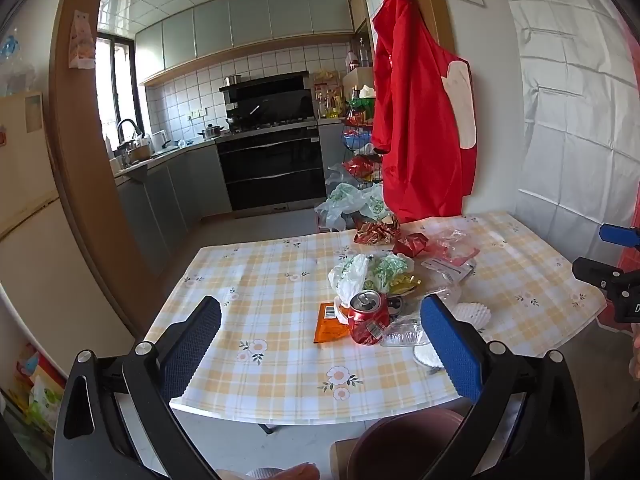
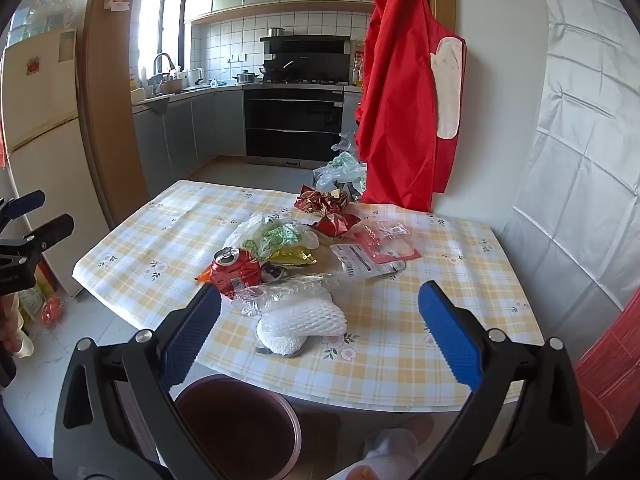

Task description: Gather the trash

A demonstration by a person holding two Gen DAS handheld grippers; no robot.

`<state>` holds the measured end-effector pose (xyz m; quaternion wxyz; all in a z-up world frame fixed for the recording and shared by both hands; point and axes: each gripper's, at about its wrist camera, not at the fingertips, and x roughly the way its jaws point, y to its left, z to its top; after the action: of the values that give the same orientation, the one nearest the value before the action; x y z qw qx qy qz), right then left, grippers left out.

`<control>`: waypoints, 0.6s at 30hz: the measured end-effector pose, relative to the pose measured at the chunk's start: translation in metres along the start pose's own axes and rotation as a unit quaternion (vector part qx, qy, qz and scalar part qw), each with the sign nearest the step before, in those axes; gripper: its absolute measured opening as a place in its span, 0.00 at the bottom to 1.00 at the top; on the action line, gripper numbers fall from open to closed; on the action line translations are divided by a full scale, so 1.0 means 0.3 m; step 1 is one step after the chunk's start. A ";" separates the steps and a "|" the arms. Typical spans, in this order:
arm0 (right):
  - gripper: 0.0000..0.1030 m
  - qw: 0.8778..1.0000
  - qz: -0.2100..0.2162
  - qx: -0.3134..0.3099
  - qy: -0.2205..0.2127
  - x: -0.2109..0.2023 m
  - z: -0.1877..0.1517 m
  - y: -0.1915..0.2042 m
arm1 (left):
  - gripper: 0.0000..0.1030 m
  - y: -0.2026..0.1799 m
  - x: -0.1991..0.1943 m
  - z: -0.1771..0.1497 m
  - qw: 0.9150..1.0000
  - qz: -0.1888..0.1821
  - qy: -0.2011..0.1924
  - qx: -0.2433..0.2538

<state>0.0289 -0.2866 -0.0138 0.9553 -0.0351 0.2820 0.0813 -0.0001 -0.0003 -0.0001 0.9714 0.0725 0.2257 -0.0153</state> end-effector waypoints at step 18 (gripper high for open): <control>0.95 1.000 -0.002 -0.001 0.004 0.002 -0.008 0.007 | 0.95 -0.002 -0.008 -0.001 1.000 -0.002 0.003 -0.003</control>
<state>0.0278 -0.2847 -0.0163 0.9544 -0.0375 0.2854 0.0792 -0.0025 -0.0010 0.0006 0.9709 0.0693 0.2287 -0.0166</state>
